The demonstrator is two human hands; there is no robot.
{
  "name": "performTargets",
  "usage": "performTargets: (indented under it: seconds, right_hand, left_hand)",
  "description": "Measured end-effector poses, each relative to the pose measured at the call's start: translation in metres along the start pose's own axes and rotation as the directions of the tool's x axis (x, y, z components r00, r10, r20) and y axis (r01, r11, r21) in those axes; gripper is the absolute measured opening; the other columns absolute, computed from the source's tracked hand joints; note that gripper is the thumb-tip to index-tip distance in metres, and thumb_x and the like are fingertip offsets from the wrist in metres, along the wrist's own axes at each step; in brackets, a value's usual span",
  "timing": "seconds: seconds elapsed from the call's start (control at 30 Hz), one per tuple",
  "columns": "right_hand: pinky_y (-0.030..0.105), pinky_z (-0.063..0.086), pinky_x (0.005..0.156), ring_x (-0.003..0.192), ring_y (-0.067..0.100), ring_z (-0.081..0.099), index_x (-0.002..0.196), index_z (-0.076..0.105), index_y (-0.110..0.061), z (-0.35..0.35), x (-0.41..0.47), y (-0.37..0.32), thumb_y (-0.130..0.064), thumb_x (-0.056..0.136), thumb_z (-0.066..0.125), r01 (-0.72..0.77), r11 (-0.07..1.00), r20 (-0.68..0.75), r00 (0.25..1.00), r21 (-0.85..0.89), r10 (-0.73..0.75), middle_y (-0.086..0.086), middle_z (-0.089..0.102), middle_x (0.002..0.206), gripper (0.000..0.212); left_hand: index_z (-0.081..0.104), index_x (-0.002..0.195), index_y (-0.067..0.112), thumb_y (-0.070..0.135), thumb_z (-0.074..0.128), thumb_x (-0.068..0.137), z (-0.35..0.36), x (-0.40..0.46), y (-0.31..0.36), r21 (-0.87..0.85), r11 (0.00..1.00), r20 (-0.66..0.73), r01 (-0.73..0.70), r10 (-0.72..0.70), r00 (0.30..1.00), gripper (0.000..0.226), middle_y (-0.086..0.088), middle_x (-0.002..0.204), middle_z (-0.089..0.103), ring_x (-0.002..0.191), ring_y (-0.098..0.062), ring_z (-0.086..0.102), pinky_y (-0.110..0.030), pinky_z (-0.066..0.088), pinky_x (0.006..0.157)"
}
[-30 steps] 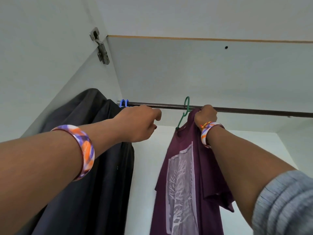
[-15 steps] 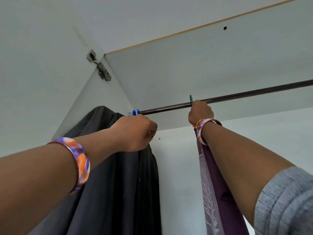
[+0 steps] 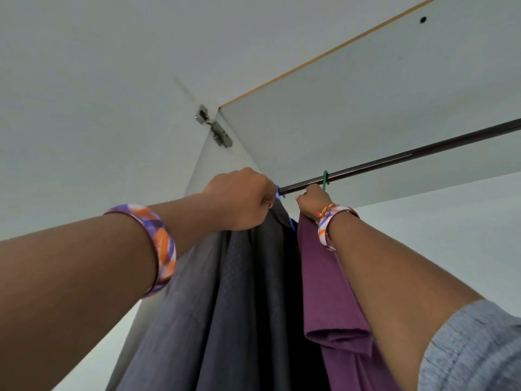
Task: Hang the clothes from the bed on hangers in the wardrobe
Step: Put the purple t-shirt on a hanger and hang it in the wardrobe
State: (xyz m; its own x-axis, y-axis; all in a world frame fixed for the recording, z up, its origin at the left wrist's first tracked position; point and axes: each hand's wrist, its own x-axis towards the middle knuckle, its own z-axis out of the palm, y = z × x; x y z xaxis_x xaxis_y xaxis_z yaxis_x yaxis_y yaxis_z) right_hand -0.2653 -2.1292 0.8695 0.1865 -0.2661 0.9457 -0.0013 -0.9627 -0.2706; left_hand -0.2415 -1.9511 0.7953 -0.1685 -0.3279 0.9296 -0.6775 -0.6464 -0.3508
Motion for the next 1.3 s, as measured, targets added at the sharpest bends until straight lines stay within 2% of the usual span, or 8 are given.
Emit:
performTargets:
  seconds: [0.13, 0.3, 0.53, 0.7, 0.83, 0.93, 1.13, 1.3]
  right_hand:
    - [0.034, 0.040, 0.091, 0.118, 0.040, 0.048, 0.086, 0.050, 0.000, 0.015, -0.005, 0.002, -0.004, 0.093, 0.044, 0.002, 1.000, -0.029, 1.000, -0.010, -0.002, 0.029, 0.050, 0.127, 0.010]
    - [0.036, 0.039, 0.092, 0.118, 0.041, 0.047, 0.121, 0.048, 0.012, 0.024, -0.004, 0.000, -0.005, 0.096, 0.040, 0.036, 0.998, -0.015, 0.999, -0.053, -0.037, 0.030, 0.050, 0.127, 0.031]
    - [0.035, 0.037, 0.087, 0.114, 0.040, 0.049, 0.082, 0.050, 0.001, 0.043, -0.013, 0.003, -0.008, 0.097, 0.038, 0.075, 0.997, -0.019, 0.997, 0.018, -0.074, 0.030, 0.052, 0.121, 0.021]
    - [0.037, 0.043, 0.089, 0.114, 0.035, 0.053, 0.121, 0.055, -0.009, 0.045, -0.048, -0.013, -0.011, 0.093, 0.039, 0.120, 0.991, -0.101, 0.987, -0.055, -0.125, 0.017, 0.054, 0.124, 0.032]
    - [0.039, 0.043, 0.084, 0.107, 0.030, 0.056, 0.114, 0.062, -0.014, 0.029, -0.106, -0.029, -0.013, 0.092, 0.039, 0.417, 0.906, -0.261, 0.870, -0.068, -0.419, 0.007, 0.062, 0.115, 0.032]
    - [0.033, 0.047, 0.071, 0.087, 0.023, 0.061, 0.108, 0.067, -0.017, 0.023, -0.158, -0.033, -0.018, 0.091, 0.038, 0.547, 0.821, -0.326, 0.816, 0.163, -0.478, 0.003, 0.069, 0.097, 0.033]
    - [0.038, 0.052, 0.067, 0.072, 0.023, 0.061, 0.099, 0.069, -0.020, 0.054, -0.244, -0.056, -0.018, 0.089, 0.041, 0.264, 0.686, -0.094, 0.957, 0.678, -0.276, 0.000, 0.070, 0.083, 0.029]
    - [0.043, 0.056, 0.070, 0.067, 0.018, 0.065, 0.093, 0.070, -0.019, 0.089, -0.341, -0.099, -0.013, 0.091, 0.044, -0.022, 0.544, 0.251, 0.902, 0.839, -0.351, -0.001, 0.069, 0.072, 0.026]
  left_hand:
    - [0.059, 0.086, 0.029, 0.016, 0.045, 0.085, -0.003, -0.017, -0.007, 0.022, 1.000, 0.042, 0.018, -0.019, 0.999, 0.019, 0.001, 0.100, 0.061, 0.094, -0.025, 0.056, -0.029, 0.039, 0.068]
    - [0.064, 0.092, 0.023, 0.013, 0.045, 0.083, -0.008, -0.037, -0.016, 0.060, 0.997, 0.113, 0.047, -0.054, 0.992, 0.024, 0.003, 0.098, 0.062, 0.090, -0.022, 0.057, -0.032, 0.046, 0.068]
    - [0.067, 0.089, 0.019, 0.009, 0.047, 0.081, -0.024, -0.042, -0.017, 0.019, 0.991, 0.223, 0.130, -0.131, 0.966, 0.024, 0.003, 0.090, 0.065, 0.087, -0.020, 0.060, -0.038, 0.053, 0.076]
    - [0.066, 0.085, 0.026, 0.014, 0.050, 0.081, -0.014, -0.035, -0.010, 0.007, 0.988, 0.278, 0.152, -0.148, 0.949, 0.021, 0.010, 0.091, 0.065, 0.089, -0.017, 0.061, -0.037, 0.053, 0.082]
    - [0.066, 0.080, 0.024, 0.014, 0.057, 0.084, -0.022, -0.038, -0.012, -0.199, 0.943, 0.133, 0.266, -0.243, 0.961, 0.014, 0.008, 0.077, 0.063, 0.079, -0.012, 0.059, -0.019, 0.046, 0.071]
    - [0.064, 0.075, 0.025, 0.013, 0.057, 0.086, -0.033, -0.069, -0.012, -0.289, 0.893, 0.037, 0.345, -0.350, 0.936, 0.018, 0.014, 0.072, 0.062, 0.070, -0.003, 0.056, -0.009, 0.036, 0.059]
    - [0.066, 0.076, 0.021, 0.012, 0.057, 0.087, -0.058, -0.176, -0.004, -0.224, 0.811, 0.177, 0.540, -0.511, 0.841, 0.017, 0.008, 0.064, 0.067, 0.062, -0.015, 0.063, -0.026, 0.048, 0.057]
    - [0.066, 0.075, 0.021, 0.016, 0.057, 0.089, -0.102, -0.270, -0.012, 0.053, 0.726, 0.379, 0.685, -0.650, 0.659, 0.017, 0.008, 0.061, 0.067, 0.053, -0.003, 0.058, -0.024, 0.048, 0.055]
